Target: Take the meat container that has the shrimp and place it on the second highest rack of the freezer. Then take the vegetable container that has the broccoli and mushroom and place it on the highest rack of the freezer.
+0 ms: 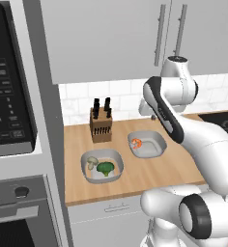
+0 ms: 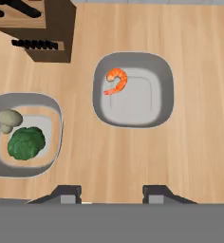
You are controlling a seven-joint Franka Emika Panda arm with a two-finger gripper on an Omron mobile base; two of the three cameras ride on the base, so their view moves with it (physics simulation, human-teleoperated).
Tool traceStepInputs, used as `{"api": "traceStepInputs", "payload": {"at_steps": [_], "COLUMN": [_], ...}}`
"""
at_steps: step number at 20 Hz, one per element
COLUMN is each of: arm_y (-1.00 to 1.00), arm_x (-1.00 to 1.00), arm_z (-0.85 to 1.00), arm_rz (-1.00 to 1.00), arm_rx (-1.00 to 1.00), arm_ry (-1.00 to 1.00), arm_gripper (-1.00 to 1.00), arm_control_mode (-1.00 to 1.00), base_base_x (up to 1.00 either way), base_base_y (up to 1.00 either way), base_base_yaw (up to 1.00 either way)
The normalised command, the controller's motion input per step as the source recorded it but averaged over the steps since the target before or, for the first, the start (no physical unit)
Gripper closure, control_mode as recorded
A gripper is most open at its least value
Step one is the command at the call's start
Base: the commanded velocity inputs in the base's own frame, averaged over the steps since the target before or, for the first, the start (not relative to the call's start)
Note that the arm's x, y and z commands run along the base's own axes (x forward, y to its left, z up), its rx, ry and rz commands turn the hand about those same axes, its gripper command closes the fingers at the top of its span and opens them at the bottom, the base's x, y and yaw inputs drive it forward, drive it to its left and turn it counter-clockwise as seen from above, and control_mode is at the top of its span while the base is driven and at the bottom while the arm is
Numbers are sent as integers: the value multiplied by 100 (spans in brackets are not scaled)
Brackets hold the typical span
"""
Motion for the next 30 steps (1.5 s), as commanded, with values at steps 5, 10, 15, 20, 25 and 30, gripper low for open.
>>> {"api": "traceStepInputs", "payload": {"at_steps": [5,10,15,20,25,30], "arm_y": [-7,-2,-6,-29,-29,-28], "arm_x": [-5,-50,-41,-1,3,26], "arm_z": [-18,-63,-64,-60,-28,-3], "arm_rz": [-32,-71,-43,-29,-18,-5], "arm_rx": [9,14,19,13,1,6], "arm_ry": [1,0,0,0,0,1], "arm_gripper": [-100,-100,-100,-100,-100,-100], "arm_control_mode": [-100,-100,-100,-100,-100,-100], "base_base_x": [0,0,0,0,0,0], "base_base_y": [0,0,0,0,0,0], "base_base_yaw": [0,0,0,0,0,0]}}
